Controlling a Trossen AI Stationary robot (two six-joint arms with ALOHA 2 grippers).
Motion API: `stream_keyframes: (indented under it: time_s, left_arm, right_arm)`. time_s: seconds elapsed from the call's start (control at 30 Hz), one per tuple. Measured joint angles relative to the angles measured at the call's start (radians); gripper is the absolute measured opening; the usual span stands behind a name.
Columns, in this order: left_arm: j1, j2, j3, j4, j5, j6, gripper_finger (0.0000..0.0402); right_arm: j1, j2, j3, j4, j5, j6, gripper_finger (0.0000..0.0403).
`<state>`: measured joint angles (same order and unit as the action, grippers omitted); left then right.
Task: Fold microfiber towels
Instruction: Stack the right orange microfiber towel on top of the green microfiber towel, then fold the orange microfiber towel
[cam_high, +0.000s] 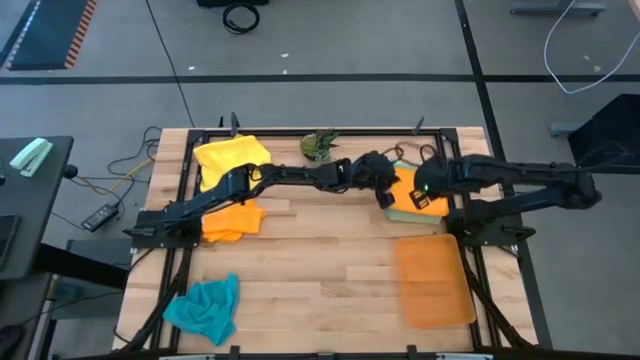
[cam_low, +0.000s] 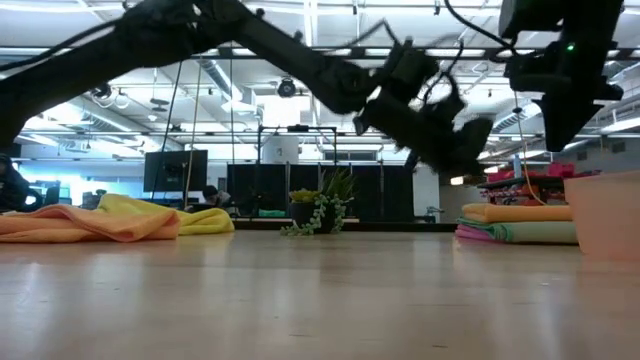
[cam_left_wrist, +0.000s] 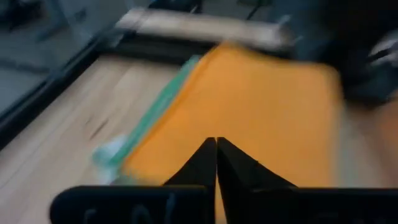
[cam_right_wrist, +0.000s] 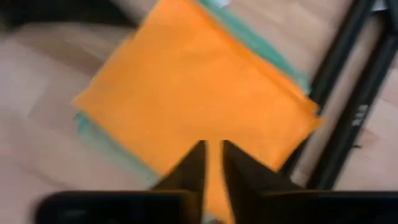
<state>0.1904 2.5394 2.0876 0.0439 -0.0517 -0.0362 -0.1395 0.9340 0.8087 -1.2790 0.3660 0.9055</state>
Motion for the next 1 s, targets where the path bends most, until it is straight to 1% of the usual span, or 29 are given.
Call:
stream_keyframes:
  time_s: [0.03, 0.07, 0.1, 0.13, 0.23, 0.3, 0.4, 0.5, 0.6, 0.73, 0.87, 0.97, 1.0]
  left_arm:
    - [0.009, 0.008, -0.001, -0.003, 0.000, -0.004, 0.0010]
    - [0.018, 0.025, 0.000, 0.030, -0.003, -0.004, 0.0012]
    - [0.026, 0.037, 0.002, 0.052, -0.002, -0.004, 0.0015]
    - [0.032, 0.042, 0.001, 0.038, 0.008, -0.008, 0.0017]
    - [0.042, 0.071, 0.000, 0.062, 0.050, -0.040, 0.0013]
    - [0.043, 0.078, 0.000, 0.063, 0.078, -0.054, 0.0007]
    - [0.039, 0.090, 0.002, 0.099, 0.083, -0.040, 0.0011]
    - [0.033, 0.096, 0.000, 0.064, 0.083, -0.039, 0.0017]
    - [0.028, 0.095, 0.000, 0.019, 0.082, -0.036, 0.0009]
    - [0.028, 0.056, -0.001, -0.105, 0.083, -0.039, 0.0009]
    - [0.028, -0.044, 0.000, -0.218, 0.083, -0.025, 0.0033]
    - [0.023, -0.129, 0.000, -0.392, 0.082, -0.013, 0.0046]
    - [0.022, -0.157, 0.000, -0.478, 0.083, -0.001, 0.0049]
  right_arm:
    - [0.040, 0.000, -0.005, 0.009, 0.011, 0.032, 0.0025]
    - [0.077, 0.000, -0.006, 0.015, 0.028, 0.067, 0.0014]
    - [0.109, 0.000, -0.007, 0.016, 0.049, 0.104, 0.0012]
    - [0.138, -0.001, -0.006, 0.015, 0.067, 0.135, 0.0012]
    - [0.196, -0.005, -0.001, 0.036, 0.110, 0.182, 0.0011]
    - [0.209, -0.009, -0.001, 0.037, 0.125, 0.194, 0.0009]
    - [0.204, -0.007, -0.001, 0.040, 0.135, 0.193, 0.0007]
    - [0.193, -0.008, -0.001, 0.043, 0.135, 0.192, 0.0007]
    - [0.194, -0.008, -0.001, 0.044, 0.135, 0.191, 0.0006]
    - [0.194, -0.008, -0.001, 0.048, 0.136, 0.186, 0.0006]
    - [0.194, -0.008, -0.001, 0.062, 0.158, 0.164, 0.0006]
    - [0.194, -0.008, -0.001, 0.090, 0.166, 0.137, 0.0006]
    - [0.194, -0.008, -0.001, 0.101, 0.166, 0.126, 0.0006]
